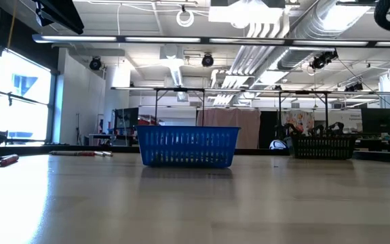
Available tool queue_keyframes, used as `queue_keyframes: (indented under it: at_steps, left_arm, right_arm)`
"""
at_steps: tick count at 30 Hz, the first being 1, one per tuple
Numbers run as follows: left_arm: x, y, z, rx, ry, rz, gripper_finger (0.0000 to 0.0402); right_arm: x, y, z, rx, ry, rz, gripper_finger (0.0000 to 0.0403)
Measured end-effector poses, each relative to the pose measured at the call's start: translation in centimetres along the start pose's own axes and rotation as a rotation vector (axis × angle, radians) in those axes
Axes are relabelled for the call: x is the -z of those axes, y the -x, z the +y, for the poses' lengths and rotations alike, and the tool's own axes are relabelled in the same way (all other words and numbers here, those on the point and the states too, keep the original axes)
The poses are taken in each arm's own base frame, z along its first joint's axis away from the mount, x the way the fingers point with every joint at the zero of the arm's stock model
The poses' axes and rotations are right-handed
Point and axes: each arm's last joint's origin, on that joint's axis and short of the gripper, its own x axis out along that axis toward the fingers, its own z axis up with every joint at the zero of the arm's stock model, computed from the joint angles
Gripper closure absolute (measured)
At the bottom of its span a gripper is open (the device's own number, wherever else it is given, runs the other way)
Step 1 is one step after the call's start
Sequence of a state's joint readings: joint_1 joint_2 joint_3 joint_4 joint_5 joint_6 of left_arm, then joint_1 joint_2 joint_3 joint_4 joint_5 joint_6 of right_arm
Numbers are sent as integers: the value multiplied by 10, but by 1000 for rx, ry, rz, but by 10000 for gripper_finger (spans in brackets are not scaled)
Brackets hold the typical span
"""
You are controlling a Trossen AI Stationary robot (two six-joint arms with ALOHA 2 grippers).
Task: Sort crayons
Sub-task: Put the red crayon into the black basket
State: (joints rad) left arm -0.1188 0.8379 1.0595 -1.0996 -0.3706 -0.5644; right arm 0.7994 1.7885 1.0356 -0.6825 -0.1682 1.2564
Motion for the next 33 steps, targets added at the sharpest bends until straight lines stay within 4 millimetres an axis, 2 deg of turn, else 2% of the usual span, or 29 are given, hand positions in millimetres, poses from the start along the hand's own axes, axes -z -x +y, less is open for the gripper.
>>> queue_keyframes:
  at_steps: [9, 16, 20, 26, 30, 33]
  left_arm:
    - [0, 0, 0, 0, 0, 1, 341]
    - [0, 0, 0, 0, 0, 1, 341]
    - [0, 0, 0, 0, -16, 1, 341]
    - [0, 0, 0, 0, -27, 1, 341]
    - [0, 0, 0, -4, -27, -1, 341]
    - [0, 0, 0, -5, -28, -2, 341]
  right_arm:
    - [0, -7, -10, 12, 2, 9, 327]
    - [-3, -8, -8, -18, 18, 7, 392]
    - [-10, -1, -6, -11, 38, -20, 389]
    - [-35, 37, -9, 3, 28, -239, 395]
    - [-52, 71, -29, 72, -13, -396, 395]
    - [-63, 96, -54, 169, -66, -488, 396]
